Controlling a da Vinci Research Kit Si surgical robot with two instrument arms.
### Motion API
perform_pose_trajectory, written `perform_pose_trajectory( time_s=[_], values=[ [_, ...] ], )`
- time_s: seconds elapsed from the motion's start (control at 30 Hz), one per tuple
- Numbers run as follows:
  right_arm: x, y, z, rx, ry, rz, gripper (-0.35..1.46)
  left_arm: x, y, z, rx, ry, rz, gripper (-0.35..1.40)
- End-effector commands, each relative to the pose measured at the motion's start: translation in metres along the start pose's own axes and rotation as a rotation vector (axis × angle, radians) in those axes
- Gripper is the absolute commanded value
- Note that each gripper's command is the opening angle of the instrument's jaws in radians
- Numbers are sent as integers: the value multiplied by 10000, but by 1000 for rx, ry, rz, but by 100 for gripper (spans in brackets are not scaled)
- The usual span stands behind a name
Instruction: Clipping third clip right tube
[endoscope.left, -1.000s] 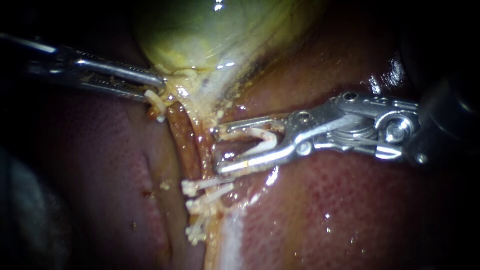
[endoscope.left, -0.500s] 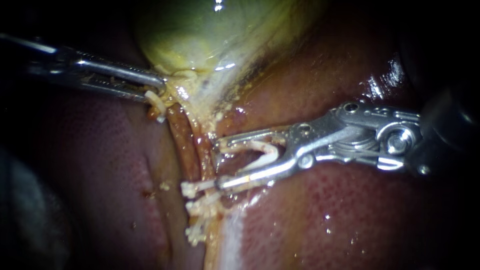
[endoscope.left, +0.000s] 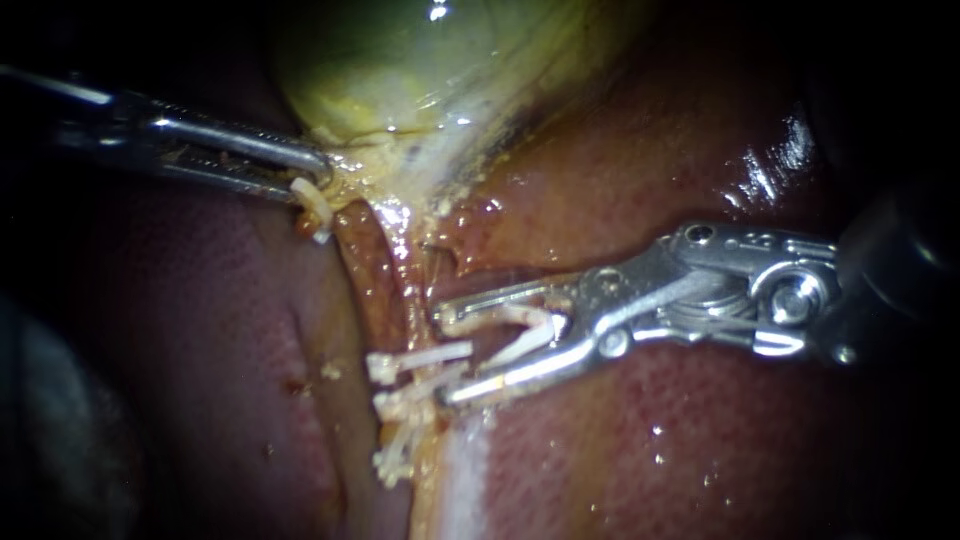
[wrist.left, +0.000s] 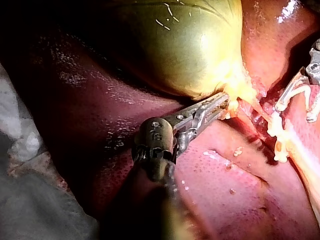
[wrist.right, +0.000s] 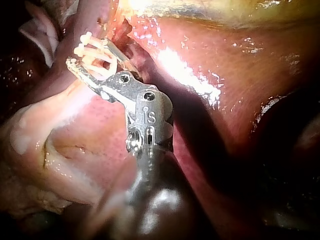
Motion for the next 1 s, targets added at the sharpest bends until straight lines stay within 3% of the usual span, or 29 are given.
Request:
perform_pose_trajectory(
  time_s=[0.03,0.33,0.7,1.0],
  values=[
    [0,2,1,-7,5,3,44,0,0,0,0,0,0,-35],
    [-9,31,6,-60,26,38,44,0,0,1,1,0,0,-35],
    [-6,60,11,-120,66,41,45,0,0,2,1,0,0,-35],
    [-12,66,20,-134,72,48,47,0,0,2,1,1,0,-35]
  ],
)
